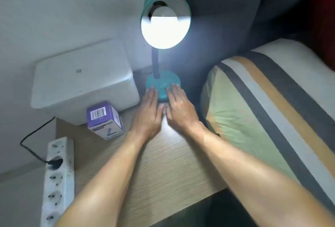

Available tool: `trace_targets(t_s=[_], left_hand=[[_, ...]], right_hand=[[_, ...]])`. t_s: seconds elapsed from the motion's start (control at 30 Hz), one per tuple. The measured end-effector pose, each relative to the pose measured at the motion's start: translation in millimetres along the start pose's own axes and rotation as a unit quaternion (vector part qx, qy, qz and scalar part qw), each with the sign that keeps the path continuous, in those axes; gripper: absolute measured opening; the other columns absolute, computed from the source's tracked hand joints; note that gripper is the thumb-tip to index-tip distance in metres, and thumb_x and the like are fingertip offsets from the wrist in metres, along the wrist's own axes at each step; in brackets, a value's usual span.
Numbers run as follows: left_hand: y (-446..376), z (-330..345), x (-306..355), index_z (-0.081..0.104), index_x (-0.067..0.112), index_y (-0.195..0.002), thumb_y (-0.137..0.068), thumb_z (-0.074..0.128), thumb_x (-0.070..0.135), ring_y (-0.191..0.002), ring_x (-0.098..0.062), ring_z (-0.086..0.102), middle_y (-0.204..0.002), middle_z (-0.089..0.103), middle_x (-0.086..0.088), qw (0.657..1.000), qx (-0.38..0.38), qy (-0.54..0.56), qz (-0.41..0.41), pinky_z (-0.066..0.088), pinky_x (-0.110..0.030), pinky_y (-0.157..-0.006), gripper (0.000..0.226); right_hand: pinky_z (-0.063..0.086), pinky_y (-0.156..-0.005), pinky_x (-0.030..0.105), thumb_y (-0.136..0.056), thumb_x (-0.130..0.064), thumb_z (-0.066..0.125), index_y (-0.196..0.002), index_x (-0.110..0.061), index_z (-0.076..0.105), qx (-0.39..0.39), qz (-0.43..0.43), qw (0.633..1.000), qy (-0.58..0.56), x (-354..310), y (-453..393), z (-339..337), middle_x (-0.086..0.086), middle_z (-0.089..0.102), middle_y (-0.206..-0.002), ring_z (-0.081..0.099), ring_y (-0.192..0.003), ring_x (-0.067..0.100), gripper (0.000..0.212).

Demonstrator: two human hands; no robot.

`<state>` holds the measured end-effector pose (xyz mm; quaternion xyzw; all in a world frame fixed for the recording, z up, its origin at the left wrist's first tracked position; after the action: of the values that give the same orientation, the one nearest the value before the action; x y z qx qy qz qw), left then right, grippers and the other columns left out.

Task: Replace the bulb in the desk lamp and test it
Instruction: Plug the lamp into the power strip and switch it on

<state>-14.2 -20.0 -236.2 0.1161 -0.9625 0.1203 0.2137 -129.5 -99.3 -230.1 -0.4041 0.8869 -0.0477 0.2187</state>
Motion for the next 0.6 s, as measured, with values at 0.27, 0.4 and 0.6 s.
trace_targets(t_s=[0.27,0.4,0.6], left_hand=[[-3.6,3.1,-3.0,0.027,0.001,-0.159,-0.104,0.022,0.050,-0.158,-0.026,0.012,-0.168,0.021,-0.018,1.000,-0.003,-0.011,-0.004,0.011,-0.039,-0.129,0.074],[-3.9,1.4,-0.9,0.032,-0.001,-0.157,-0.104,0.024,0.050,-0.157,-0.030,0.018,-0.166,0.026,-0.021,1.000,0.008,-0.019,0.003,0.015,-0.040,-0.128,0.074],[-5.0,2.5,-2.8,0.036,-0.003,-0.155,-0.104,0.028,0.049,-0.155,-0.034,0.022,-0.163,0.030,-0.023,1.000,0.012,-0.022,0.010,0.020,-0.044,-0.127,0.073]], right_hand=[[0.026,-0.120,0.047,-0.088,-0.023,0.046,-0.147,0.002,0.039,0.014,0.005,1.000,-0.021,-1.8,0.2,-3.2,0.028,0.037,-0.153,0.031,-0.145,0.041,0.065],[0.024,-0.122,0.045,-0.089,-0.023,0.049,-0.148,0.002,0.038,0.014,0.004,1.000,-0.011,-1.7,0.4,-2.1,0.027,0.036,-0.154,0.031,-0.145,0.040,0.065],[0.023,-0.122,0.045,-0.089,-0.024,0.047,-0.149,0.000,0.036,0.011,0.009,1.000,-0.012,-1.2,-0.6,-3.0,0.025,0.034,-0.155,0.029,-0.146,0.039,0.065]])
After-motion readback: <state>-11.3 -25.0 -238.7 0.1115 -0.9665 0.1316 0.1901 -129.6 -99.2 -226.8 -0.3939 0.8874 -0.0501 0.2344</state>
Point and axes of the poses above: each hand's wrist, its own y-axis away from the middle knuckle, its own z-axis out of the palm, x = y × z, the point moved 4 cm from there along -y, towards the middle knuckle
